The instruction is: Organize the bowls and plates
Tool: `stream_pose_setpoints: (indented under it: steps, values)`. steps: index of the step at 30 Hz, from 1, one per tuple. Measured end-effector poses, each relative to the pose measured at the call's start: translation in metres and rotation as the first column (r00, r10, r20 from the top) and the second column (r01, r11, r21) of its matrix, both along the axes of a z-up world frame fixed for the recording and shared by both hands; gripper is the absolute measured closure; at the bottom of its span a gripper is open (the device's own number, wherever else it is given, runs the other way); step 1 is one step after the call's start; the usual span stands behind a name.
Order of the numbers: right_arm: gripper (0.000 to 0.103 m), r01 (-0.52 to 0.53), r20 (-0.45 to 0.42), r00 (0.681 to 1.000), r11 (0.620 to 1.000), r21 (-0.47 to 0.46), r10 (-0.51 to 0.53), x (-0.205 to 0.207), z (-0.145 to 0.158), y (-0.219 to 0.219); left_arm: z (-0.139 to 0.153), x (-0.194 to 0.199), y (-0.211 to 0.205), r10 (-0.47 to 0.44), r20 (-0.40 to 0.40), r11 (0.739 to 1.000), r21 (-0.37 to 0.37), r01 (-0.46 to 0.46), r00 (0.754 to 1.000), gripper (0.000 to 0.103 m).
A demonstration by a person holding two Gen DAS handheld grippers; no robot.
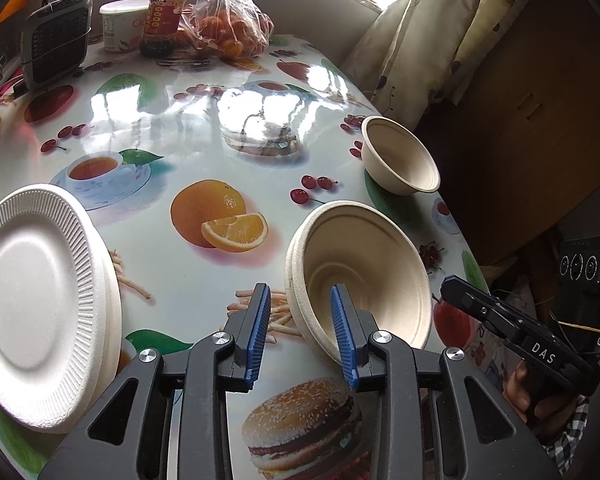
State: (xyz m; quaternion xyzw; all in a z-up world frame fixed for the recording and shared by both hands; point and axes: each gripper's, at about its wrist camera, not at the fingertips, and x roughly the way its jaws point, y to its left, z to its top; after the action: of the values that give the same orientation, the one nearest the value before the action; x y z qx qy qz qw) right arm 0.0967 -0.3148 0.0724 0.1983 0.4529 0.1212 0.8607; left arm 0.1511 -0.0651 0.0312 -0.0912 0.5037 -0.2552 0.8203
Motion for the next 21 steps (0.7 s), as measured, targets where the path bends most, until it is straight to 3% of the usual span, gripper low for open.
stream_pose_setpoints:
  steps: [12,21]
  values:
    - [0.085,0.037,0.025,0.999,0.999,0.006,-0.037,0.009,0.012,-0.024,0.033,0.025,-0.025,-0.044,0.058,0.999,0.001,0.045,0.997,0.070]
    - [0.084,0.093,0.055,0.994,0.995,-0.026,-0.091,0.023,0.024,-0.058,0.042,0.056,-0.066,-0.105,0.046,0.994,-0.024,0.106,0.993,0.070]
